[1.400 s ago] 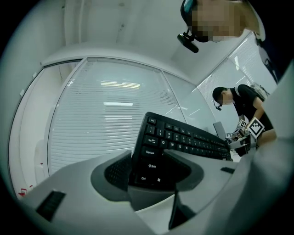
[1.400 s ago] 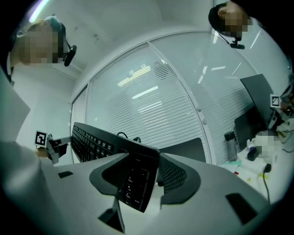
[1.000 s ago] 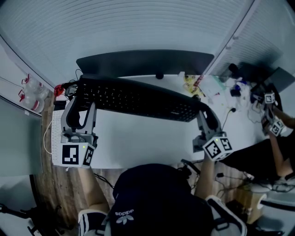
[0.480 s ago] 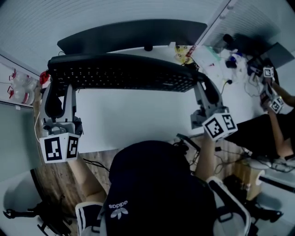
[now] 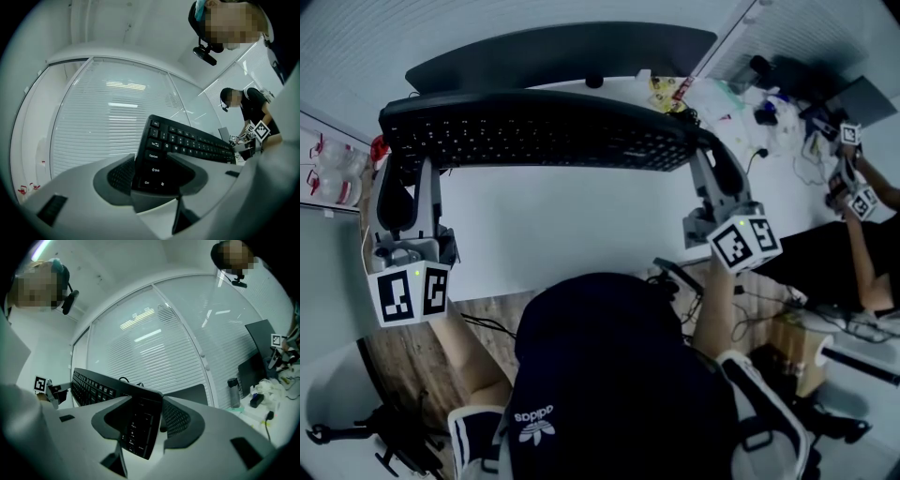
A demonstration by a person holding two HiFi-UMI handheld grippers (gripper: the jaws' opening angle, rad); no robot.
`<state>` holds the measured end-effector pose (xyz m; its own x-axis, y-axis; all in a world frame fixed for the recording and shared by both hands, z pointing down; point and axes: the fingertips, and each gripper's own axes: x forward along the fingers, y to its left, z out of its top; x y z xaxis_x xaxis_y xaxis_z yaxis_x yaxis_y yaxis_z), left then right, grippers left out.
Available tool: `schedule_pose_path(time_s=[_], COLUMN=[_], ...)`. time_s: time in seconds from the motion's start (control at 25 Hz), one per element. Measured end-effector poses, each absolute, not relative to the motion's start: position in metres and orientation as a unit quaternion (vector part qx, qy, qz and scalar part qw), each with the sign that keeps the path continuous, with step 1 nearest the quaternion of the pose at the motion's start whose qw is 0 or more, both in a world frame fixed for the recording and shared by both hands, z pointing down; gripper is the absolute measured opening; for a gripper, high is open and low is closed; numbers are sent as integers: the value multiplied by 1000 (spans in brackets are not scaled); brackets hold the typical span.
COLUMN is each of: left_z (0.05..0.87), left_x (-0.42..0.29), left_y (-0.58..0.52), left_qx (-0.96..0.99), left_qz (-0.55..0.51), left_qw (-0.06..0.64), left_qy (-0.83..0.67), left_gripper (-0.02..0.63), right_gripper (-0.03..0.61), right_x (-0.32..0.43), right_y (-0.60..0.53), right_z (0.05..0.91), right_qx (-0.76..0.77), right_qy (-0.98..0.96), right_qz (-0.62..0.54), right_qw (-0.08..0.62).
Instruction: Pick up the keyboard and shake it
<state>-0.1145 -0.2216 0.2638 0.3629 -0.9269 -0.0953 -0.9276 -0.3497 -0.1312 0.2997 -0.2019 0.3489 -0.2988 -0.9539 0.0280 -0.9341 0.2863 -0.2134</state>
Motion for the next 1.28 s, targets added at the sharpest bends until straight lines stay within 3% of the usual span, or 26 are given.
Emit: schedule_pose_path(time_s=[1.28], left_z=[265], left_x=[-118], left_y=[-211], left_qx=[-814], left_qz=[13], left_qw=[77], left_qy=[575], left_gripper=[207], right_gripper=[195], right_x=[300], right_y=[-201], right_z=[350], right_qx=[-585], right_qy=[802], right_qz=[-104], right_qw=[53])
